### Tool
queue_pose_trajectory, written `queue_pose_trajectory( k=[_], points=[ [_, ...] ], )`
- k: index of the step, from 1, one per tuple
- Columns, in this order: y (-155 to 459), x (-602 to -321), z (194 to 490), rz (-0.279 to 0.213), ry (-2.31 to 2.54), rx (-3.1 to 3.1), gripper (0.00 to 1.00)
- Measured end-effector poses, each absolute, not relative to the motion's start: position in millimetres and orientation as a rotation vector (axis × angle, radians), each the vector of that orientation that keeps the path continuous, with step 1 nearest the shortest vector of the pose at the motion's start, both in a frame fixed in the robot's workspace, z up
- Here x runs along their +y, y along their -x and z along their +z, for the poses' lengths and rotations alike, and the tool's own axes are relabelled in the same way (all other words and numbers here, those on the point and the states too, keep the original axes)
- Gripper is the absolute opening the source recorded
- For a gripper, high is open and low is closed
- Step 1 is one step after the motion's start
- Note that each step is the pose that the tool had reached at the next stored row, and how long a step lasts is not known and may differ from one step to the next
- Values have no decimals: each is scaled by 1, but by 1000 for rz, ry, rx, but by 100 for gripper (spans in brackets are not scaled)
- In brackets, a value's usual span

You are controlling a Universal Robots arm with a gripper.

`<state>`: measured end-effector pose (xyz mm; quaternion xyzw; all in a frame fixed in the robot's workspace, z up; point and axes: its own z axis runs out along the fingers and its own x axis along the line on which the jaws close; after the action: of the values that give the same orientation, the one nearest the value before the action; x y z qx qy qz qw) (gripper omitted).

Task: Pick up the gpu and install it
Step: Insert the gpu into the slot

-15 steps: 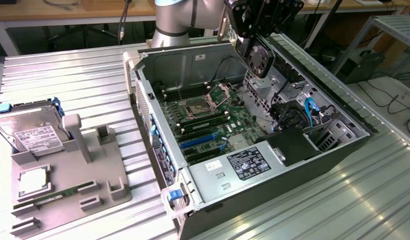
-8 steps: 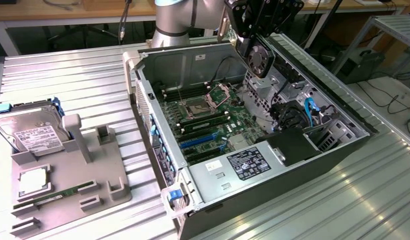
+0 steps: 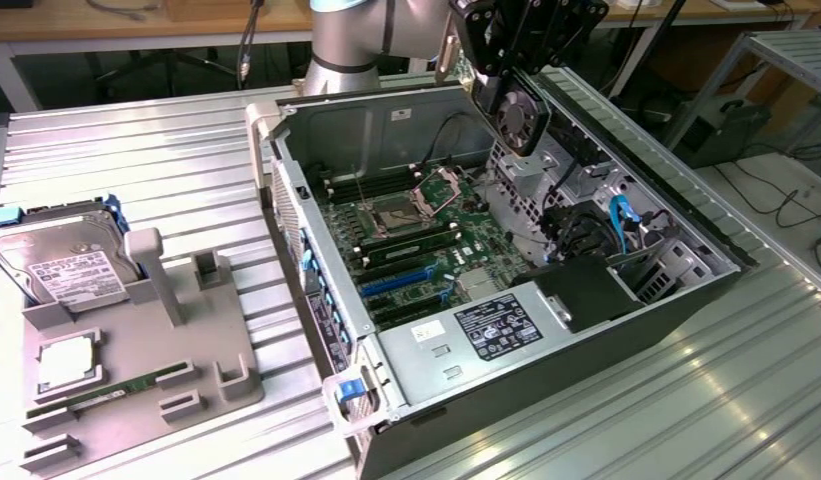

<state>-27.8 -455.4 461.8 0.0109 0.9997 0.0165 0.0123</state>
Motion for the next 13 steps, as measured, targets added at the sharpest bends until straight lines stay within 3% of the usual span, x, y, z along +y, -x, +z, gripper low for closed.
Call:
queue_pose_trajectory(
  k=[13],
  points=[
    [28,-455,462,54,140,3115,28]
  ],
)
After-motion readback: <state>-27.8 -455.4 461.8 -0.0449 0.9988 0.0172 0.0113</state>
